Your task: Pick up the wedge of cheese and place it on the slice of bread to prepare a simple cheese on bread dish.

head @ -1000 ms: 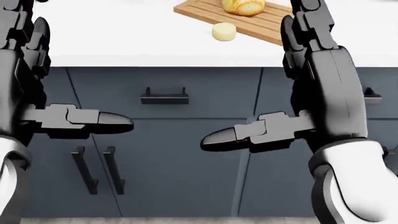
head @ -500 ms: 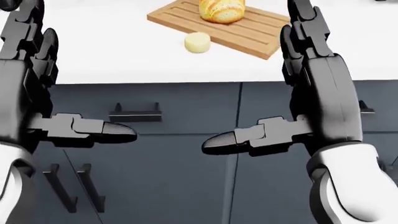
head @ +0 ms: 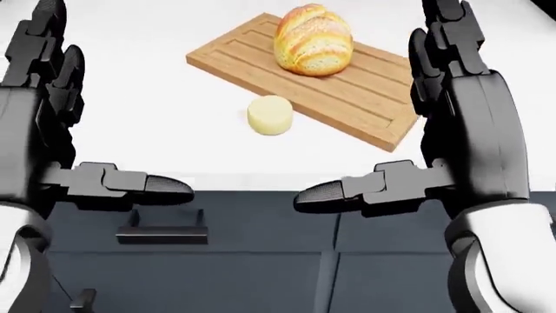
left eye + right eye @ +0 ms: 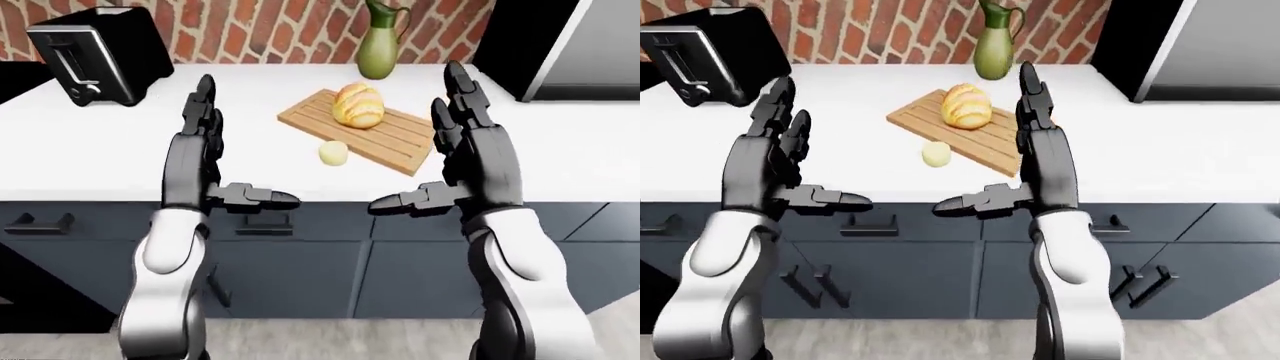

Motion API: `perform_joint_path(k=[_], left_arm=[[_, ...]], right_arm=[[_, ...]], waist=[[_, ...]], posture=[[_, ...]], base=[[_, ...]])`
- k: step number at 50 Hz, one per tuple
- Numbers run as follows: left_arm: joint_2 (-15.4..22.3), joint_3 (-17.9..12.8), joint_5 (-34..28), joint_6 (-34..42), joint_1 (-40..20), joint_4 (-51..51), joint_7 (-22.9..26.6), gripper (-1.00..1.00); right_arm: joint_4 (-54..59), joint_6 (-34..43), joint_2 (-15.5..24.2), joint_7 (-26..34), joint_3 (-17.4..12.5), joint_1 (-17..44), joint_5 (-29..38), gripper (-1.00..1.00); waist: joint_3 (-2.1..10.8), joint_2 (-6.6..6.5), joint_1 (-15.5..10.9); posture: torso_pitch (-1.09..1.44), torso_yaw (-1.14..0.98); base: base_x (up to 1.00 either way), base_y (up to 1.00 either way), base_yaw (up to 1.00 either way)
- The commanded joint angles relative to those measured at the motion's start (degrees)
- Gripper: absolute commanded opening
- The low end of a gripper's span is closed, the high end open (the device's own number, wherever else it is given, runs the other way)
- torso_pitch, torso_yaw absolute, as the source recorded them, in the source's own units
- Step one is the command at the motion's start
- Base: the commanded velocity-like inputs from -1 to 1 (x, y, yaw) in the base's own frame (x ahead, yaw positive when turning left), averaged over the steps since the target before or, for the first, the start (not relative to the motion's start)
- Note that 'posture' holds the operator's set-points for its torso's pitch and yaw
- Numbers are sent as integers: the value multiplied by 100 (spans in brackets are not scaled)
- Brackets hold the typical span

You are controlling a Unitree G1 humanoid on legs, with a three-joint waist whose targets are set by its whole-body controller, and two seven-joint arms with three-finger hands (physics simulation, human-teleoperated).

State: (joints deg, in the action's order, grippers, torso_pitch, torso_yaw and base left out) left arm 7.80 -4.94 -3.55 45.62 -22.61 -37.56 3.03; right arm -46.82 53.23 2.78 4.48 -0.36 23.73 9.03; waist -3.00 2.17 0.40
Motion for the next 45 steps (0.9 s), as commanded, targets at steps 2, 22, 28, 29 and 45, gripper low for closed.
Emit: perform_joint_path(k=[2, 22, 28, 29, 45], left_arm=[[74, -127, -118, -51, -246, -423, 1, 100], [98, -230, -57, -79, -147, -455, 33, 100], [103, -258, -35, -133, -114, -424, 27, 100], [100, -250, -35, -149, -96, -420, 25, 100], [84, -238, -76, -233, -32, -382, 44, 100]], right_arm=[[-358, -41, 21, -103, -20, 296, -46, 100], [-702, 400, 231, -557, -244, 404, -808, 100], [-620, 275, 208, -579, -259, 359, -839, 100], [-615, 264, 217, -587, -242, 345, -831, 100], [-550, 202, 218, -591, -151, 277, -674, 100]], waist=[[145, -22, -24], [273, -574, -125], [262, -292, -152], [266, -214, -164], [147, 4, -84]], posture=[[0, 0], [0, 0], [0, 0], [0, 0], [0, 0]], base=[[3, -1, 0], [0, -20, 0], [0, -47, 0], [0, -47, 0], [0, -31, 0]])
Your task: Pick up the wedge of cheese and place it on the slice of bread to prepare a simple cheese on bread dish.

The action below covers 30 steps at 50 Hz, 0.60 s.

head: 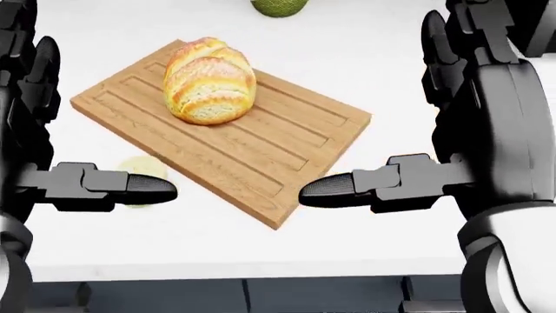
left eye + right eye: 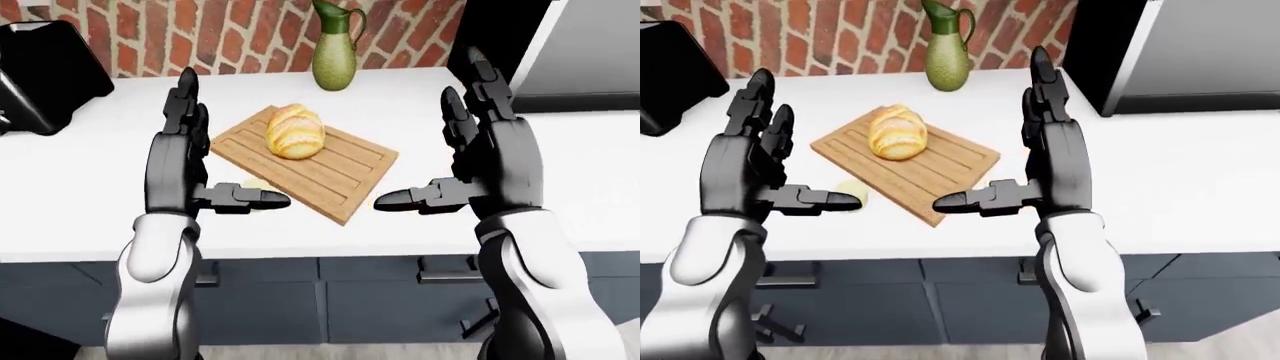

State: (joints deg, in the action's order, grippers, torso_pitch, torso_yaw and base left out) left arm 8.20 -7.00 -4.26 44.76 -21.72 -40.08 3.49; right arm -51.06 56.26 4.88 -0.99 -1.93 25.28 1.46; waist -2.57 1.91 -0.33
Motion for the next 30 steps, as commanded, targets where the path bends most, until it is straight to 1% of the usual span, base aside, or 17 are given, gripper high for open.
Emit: perform_joint_path(k=[1, 2, 5, 12, 20, 22, 24, 26, 27, 28, 29, 30], left_arm=[[44, -46, 2, -136, -124, -139, -1, 100], [44, -56, 17, -129, -118, -158, 4, 100], [52, -71, 29, -144, -117, -133, -8, 100], [71, -83, 61, -88, -110, -202, -14, 100], [60, -81, 57, -102, -90, -207, -27, 100], [76, -74, 39, -87, -93, -220, -24, 100], [78, -72, 34, -53, -96, -257, -14, 100], [70, -75, 33, -78, -99, -232, -17, 100], [67, -70, 26, -126, -79, -186, -18, 100], [65, -74, 28, -127, -73, -189, -14, 100], [62, -80, 33, -124, -60, -207, -10, 100], [53, -85, 50, -111, -52, -218, -5, 100]], right_arm=[[-135, -55, 1, -52, 16, 147, 108, 100], [-144, -68, 29, -13, 72, 138, 148, 100], [-78, -80, -14, 35, 96, 157, 243, 100], [-61, 69, -2, 180, 221, 233, 562, 100], [-71, 64, -80, 342, 168, 224, 662, 100], [-78, 24, -92, 357, 153, 208, 656, 100], [-66, 9, -106, 355, 132, 213, 626, 100], [-84, 3, -121, 353, 134, 201, 589, 100], [-68, 11, -126, 356, 107, 204, 561, 100], [-56, -20, -111, 335, 115, 191, 571, 100], [-64, -54, -126, 327, 111, 157, 552, 100], [-63, -53, -85, 335, 177, 123, 589, 100]], waist=[[97, 58, -4], [91, 72, 4], [74, 84, 35], [76, 24, 74], [76, -28, 58], [83, -68, 63], [101, -148, 78], [154, -320, 102], [143, -255, 129], [145, -236, 103], [192, -225, 106], [222, -206, 93]], posture=[[0, 0], [0, 0], [0, 0], [0, 0], [0, 0], [0, 0], [0, 0], [0, 0], [0, 0], [0, 0], [0, 0], [0, 0]], base=[[0, 0, 0], [0, 0, 0], [0, 0, 0], [0, 0, 0], [0, 0, 0], [0, 0, 0], [0, 0, 0], [0, 0, 0], [0, 0, 0], [0, 0, 0], [0, 0, 0], [0, 0, 0]])
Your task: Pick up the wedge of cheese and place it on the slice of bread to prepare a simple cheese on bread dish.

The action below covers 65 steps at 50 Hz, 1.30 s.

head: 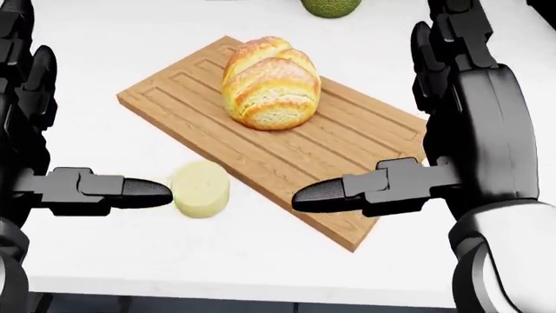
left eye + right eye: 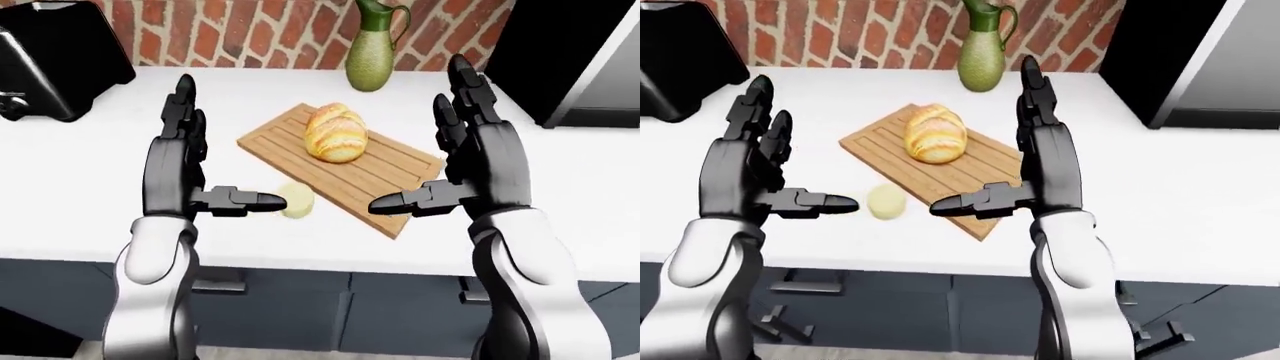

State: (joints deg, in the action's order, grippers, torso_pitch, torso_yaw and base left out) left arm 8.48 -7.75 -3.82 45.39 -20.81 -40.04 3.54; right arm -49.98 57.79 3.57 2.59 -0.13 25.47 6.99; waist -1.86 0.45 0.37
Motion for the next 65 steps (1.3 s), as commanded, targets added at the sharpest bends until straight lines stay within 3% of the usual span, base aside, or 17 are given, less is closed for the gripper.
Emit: perform_joint_path(k=[1, 25, 26, 27, 29, 31, 38, 39, 40, 42, 43, 45, 46, 48, 54, 59, 65], left_arm=[[25, -13, 16, -168, -142, -223, -7, 100], [57, -62, 140, -64, -128, -325, 24, 100], [62, -64, 144, -62, -127, -328, 27, 100], [63, -68, 147, -74, -123, -320, 25, 100], [58, -65, 147, -128, -112, -264, 15, 100], [58, -66, 148, -159, -103, -230, 11, 100], [54, -69, 148, -200, -50, -252, 3, 100], [53, -63, 145, -212, -39, -252, 5, 100], [50, -56, 141, -223, -32, -243, 5, 100], [46, -75, 149, -223, -28, -249, 8, 100], [47, -82, 157, -227, -25, -247, 10, 100], [40, -65, 149, -244, -3, -248, 4, 100], [38, -66, 145, -258, 5, -245, 1, 100], [40, -81, 153, -243, -8, -251, -3, 100], [54, -86, 154, -195, -29, -286, 6, 100], [66, -114, 187, -154, -32, -338, 9, 100], [80, -101, 179, -153, -40, -329, -8, 100]], right_arm=[[-157, -213, 13, -62, -27, 107, 51, 100], [-211, 80, 86, -276, -202, 254, -327, 100], [-193, 63, 87, -278, -205, 250, -336, 100], [-185, 50, 84, -279, -204, 244, -351, 100], [-157, 12, 86, -292, -196, 233, -354, 100], [-120, -48, 95, -299, -170, 204, -344, 100], [-121, -120, 93, -284, -150, 134, -322, 100], [-113, -114, 92, -276, -131, 133, -313, 100], [-117, -104, 92, -274, -129, 136, -306, 100], [-121, -107, 85, -246, -170, 130, -325, 100], [-105, -132, 93, -256, -156, 116, -304, 100], [-133, -107, 92, -237, -162, 112, -316, 100], [-140, -150, 99, -223, -154, 83, -313, 100], [-106, -177, 93, -226, -173, 85, -306, 100], [-105, -138, 78, -226, -172, 133, -319, 100], [-185, -34, 97, -231, -135, 183, -284, 100], [-124, -116, 83, -217, -125, 154, -271, 100]], waist=[[155, -42, 3], [112, -30, -66], [199, -47, -39], [30, -83, -60], [197, -75, -26], [-5, -153, -45], [128, -64, -28], [234, -83, -14], [66, -63, -37], [239, -69, -20], [74, -59, -44], [141, -45, -44], [279, -65, -32], [63, -109, -36], [30, -355, -10], [48, -411, -15], [17, -199, -49]], posture=[[0, 0], [0, 0], [0, 0], [0, 0], [0, 0], [0, 0], [0, 0], [0, 0], [0, 0], [0, 0], [0, 0], [0, 0], [0, 0], [0, 0], [0, 0], [0, 0], [0, 0]], base=[[0, 0, 0], [1, 0, 0], [5, 0, 0], [3, 0, 0], [5, 0, 0], [5, 0, 0], [4, 0, 0], [5, 0, 0], [5, 0, 0], [5, 0, 0], [5, 0, 0], [4, 0, 0], [17, 0, 0], [18, 0, 0], [19, 0, 0], [19, 0, 0], [18, 0, 0]])
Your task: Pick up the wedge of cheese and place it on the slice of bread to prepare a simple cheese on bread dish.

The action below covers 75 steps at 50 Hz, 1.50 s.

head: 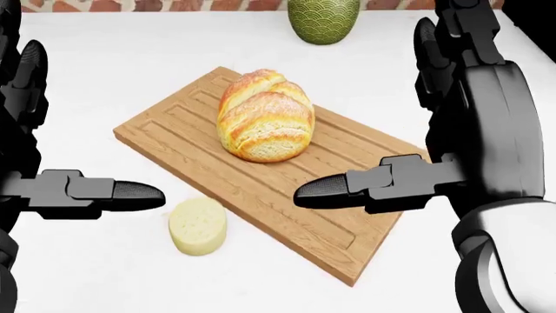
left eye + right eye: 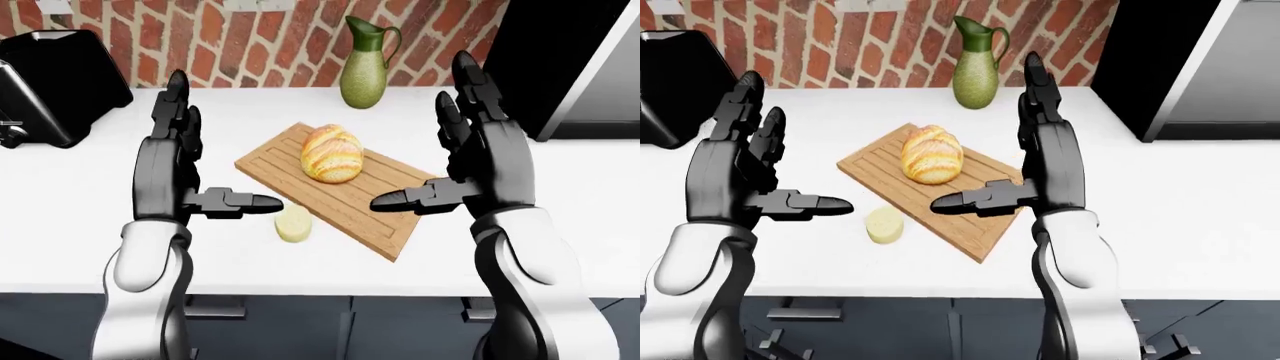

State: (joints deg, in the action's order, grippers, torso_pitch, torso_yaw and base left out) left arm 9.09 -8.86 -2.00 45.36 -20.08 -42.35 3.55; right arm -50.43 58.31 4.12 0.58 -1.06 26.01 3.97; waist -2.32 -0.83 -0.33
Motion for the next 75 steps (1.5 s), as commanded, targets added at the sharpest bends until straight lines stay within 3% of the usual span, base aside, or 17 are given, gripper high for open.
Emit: perform_joint_path(k=[1, 4, 5, 6, 8, 12, 13, 21, 25, 29, 38, 41, 43, 50, 58, 63, 75], left_arm=[[16, 13, -12, -166, -108, -86, -14, 100], [15, 5, -14, -157, -82, -132, -8, 100], [13, 12, -21, -178, -67, -122, -3, 100], [11, 3, -23, -186, -68, -110, -5, 100], [8, -6, -17, -209, -57, -90, -1, 100], [6, -21, -4, -235, -45, -63, 2, 100], [8, -21, -5, -234, -31, -76, 3, 100], [22, -43, -18, -287, 11, -82, -11, 100], [17, 3, -69, -187, 154, -353, 74, 100], [-7, -235, -16, 362, 491, -1060, 191, 100], [-9, -120, -340, 895, 1126, -1764, 666, 100], [-64, 123, -657, 785, 1363, -1764, 882, 100], [-152, 526, -1226, 606, 1545, -1764, 1020, 100], [-383, 1547, -2829, 863, 1213, -1622, 1452, 100], [-453, 1786, -4158, 1480, 344, -1183, 2235, 100], [-723, 1993, -5142, 1433, 262, -913, 2838, 100], [-1289, 1993, -5940, 877, 369, -584, 3540, 100]], right_arm=[[-57, -206, 21, -4, -52, 75, 19, 100], [-93, -191, 20, -5, -54, 61, 26, 100], [-101, -262, 29, -19, -34, 42, 54, 100], [-119, -333, 6, -17, -24, 9, 46, 100], [-172, -248, -6, -17, -28, 35, 50, 100], [-88, -330, -5, -19, -33, 0, 76, 100], [-125, -319, -7, -13, -29, -17, 71, 100], [-147, -348, -9, -23, -26, -34, 89, 100], [-139, -383, -2, -22, -16, -54, 109, 100], [-239, -244, 26, -2, -48, -6, 151, 100], [-248, -149, 25, 1, -20, 68, 172, 100], [-222, -201, 26, 10, -1, 31, 192, 100], [-197, -217, 20, 17, -12, 40, 197, 100], [-90, -386, 6, 55, -37, -51, 210, 100], [-31, -468, 15, 25, -54, -97, 206, 100], [-60, -466, 10, 40, -59, -127, 214, 100], [16, -520, 14, 49, -50, -128, 241, 100]], waist=[[53, -2, 7], [151, 395, -27], [203, 394, -47], [-20, 285, -4], [85, 256, -39], [64, -48, -6], [82, 42, 38], [208, 79, 25], [218, 85, 20], [210, 79, 27], [158, 63, 13], [149, 64, 8], [142, 68, 5], [142, 116, -7], [149, 139, -7], [162, 160, -8], [198, 229, -17]], posture=[[0, 0], [0, 0], [0, 0], [0, 0], [0, 0], [0, 0], [0, 0], [0, 0], [0, 0], [0, 0], [0, 0], [0, 0], [0, 0], [0, 0], [0, 0], [0, 0], [0, 0]], base=[[19, 0, 0], [19, 0, 0], [20, 0, 0], [0, 0, 0], [0, 0, 0], [0, 0, 0], [0, 0, 0], [0, 0, 0], [0, 0, 0], [0, 0, 0], [0, 0, 0], [0, 0, 0], [0, 0, 0], [0, 0, 0], [0, 0, 0], [0, 0, 0], [0, 0, 0]])
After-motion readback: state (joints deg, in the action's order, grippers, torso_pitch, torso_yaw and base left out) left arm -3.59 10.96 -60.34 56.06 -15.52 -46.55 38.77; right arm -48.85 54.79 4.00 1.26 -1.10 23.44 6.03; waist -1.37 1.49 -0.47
